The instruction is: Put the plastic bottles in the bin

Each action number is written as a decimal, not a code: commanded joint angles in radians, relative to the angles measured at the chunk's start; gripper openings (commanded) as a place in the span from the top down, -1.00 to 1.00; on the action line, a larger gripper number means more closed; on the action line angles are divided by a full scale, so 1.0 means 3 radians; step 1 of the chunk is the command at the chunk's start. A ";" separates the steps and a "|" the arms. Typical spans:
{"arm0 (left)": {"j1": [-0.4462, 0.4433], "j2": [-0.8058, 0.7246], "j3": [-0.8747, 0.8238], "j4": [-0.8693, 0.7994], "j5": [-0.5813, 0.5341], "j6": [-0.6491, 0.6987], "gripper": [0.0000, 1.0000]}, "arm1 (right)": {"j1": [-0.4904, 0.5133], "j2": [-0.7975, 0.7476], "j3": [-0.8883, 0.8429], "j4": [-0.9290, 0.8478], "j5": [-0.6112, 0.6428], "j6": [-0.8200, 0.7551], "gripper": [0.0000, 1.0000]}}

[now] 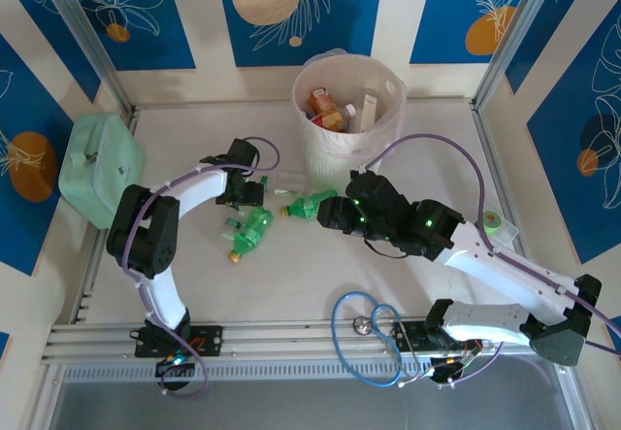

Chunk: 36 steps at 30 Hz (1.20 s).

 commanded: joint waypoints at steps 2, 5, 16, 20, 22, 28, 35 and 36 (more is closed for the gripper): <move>0.0067 0.0066 0.0050 -0.0093 -0.0067 0.0027 -0.36 | 0.0028 -0.0010 0.0043 0.0001 0.0011 0.0029 -0.22; 0.0073 0.0028 0.0061 -0.0120 -0.0070 0.0016 -0.28 | 0.0026 -0.0004 0.0043 -0.0002 0.0009 0.0025 -0.22; 0.0123 -0.0564 0.0111 -0.0165 0.0005 -0.0017 -0.11 | 0.0126 0.0046 0.0046 0.0202 -0.0082 -0.0106 -0.22; 0.0137 -0.0958 0.0150 -0.0165 0.0105 -0.0146 -0.13 | 0.0252 0.0062 0.0067 0.0307 -0.0004 -0.0191 -0.22; 0.0140 -0.1137 0.0178 -0.0150 0.0265 -0.0235 -0.12 | 0.0270 0.0100 0.0090 0.0340 -0.0018 -0.0209 -0.23; 0.0135 -0.1740 0.0012 0.0301 0.1177 -0.1062 -0.22 | 0.0273 0.0268 0.0168 0.0539 -0.0227 -0.0255 -0.23; 0.0131 -0.2165 -0.0578 0.1474 0.1948 -0.2295 -0.26 | 0.0271 0.0463 0.0163 0.0975 -0.0602 -0.0232 -0.23; 0.0130 -0.2205 -0.0631 0.1554 0.1980 -0.2379 -0.26 | 0.0262 0.0473 0.0134 0.1063 -0.0671 -0.0213 -0.23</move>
